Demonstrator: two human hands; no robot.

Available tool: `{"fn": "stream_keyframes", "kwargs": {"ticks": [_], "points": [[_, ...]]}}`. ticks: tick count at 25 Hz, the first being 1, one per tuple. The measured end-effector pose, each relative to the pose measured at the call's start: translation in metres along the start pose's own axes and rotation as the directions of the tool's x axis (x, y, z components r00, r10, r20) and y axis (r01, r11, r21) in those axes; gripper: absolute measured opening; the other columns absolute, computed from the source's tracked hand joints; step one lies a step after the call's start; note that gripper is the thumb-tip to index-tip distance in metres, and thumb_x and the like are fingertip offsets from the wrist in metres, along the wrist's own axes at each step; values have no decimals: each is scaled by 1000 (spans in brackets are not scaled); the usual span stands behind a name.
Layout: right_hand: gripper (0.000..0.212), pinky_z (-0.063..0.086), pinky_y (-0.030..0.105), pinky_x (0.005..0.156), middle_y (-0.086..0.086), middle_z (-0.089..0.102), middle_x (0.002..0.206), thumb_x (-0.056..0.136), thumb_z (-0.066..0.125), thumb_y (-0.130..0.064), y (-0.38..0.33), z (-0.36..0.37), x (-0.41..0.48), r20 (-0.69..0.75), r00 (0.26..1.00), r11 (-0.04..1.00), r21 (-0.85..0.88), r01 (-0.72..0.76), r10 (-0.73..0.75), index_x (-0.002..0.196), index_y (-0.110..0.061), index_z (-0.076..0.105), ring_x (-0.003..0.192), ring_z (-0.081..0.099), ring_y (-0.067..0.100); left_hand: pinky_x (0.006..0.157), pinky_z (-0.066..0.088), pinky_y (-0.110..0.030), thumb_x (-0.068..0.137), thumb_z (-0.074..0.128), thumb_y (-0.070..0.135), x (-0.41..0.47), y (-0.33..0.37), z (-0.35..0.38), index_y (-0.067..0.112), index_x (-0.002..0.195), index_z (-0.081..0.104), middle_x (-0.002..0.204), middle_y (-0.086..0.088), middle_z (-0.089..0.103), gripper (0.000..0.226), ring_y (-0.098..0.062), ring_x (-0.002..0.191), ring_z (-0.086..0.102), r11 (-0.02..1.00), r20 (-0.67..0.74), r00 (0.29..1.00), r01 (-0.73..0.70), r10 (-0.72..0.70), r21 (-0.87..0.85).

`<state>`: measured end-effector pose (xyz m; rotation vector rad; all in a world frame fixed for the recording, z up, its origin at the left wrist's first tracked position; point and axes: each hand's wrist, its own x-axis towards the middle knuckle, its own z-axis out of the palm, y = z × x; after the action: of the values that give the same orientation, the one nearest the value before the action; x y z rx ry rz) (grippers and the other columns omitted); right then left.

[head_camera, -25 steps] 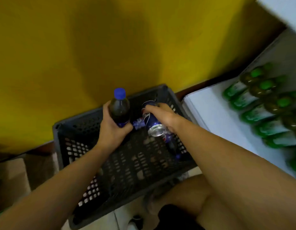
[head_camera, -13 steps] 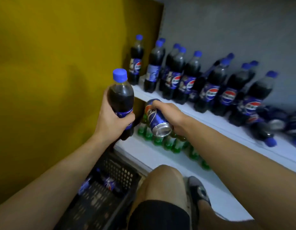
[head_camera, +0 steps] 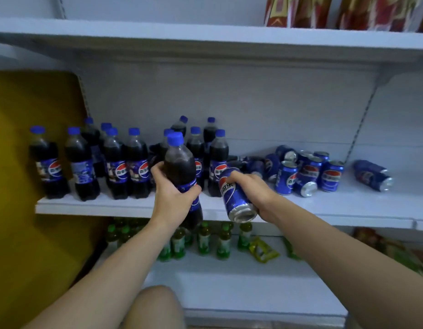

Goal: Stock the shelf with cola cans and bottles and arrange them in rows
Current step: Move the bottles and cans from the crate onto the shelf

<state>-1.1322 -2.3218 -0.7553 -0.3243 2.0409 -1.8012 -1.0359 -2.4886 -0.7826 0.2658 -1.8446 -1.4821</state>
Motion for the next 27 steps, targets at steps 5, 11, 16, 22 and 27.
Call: {"fn": "stream_keyframes", "kwargs": {"ticks": [5, 11, 16, 22, 27], "points": [[30, 58, 38, 66, 20, 70, 97, 84, 69, -25, 23, -30, 50, -38, 997, 995, 71, -71, 74, 108, -12, 59, 71, 69, 31, 99, 39, -31, 85, 79, 10, 56, -49, 57, 28, 129, 28, 111, 15, 51, 70, -17, 116, 55, 992, 13, 997, 73, -75, 98], [34, 57, 37, 63, 18, 70, 94, 83, 70, -29, 31, -38, 105, -28, 996, 990, 116, -84, 88, 110, -12, 59, 67, 70, 30, 105, 41, -32, 88, 76, 9, 96, -89, 82, 24, 142, 29, 128, 6, 51, 74, -13, 122, 52, 993, -76, 993, 94, -89, 65], [37, 55, 32, 57, 16, 71, 94, 83, 68, -29, 26, -37, 121, -1, 998, 994, 95, -58, 58, 114, -9, 61, 65, 70, 26, 108, 42, -32, 88, 77, 10, 100, -96, 90, 26, 148, 28, 135, 5, 52, 79, -10, 125, 51, 995, -81, 996, 54, -48, 80], [39, 56, 31, 57, 15, 72, 98, 85, 69, -28, 15, -39, 117, 39, 999, 988, 153, -25, 19, 118, -9, 61, 66, 71, 22, 113, 41, -38, 76, 88, 26, 71, -88, 71, 36, 150, 29, 143, 6, 48, 95, -9, 133, 47, 977, -177, 983, -12, 50, 212], [37, 57, 33, 61, 16, 72, 103, 85, 68, -29, 22, -61, 102, -17, 1000, 982, 188, 7, -4, 117, -12, 60, 74, 72, 27, 97, 47, -28, 78, 86, 25, 55, -43, 86, 27, 134, 48, 125, 7, 52, 67, -5, 117, 52, 893, -36, 947, -288, 319, 345]]}}
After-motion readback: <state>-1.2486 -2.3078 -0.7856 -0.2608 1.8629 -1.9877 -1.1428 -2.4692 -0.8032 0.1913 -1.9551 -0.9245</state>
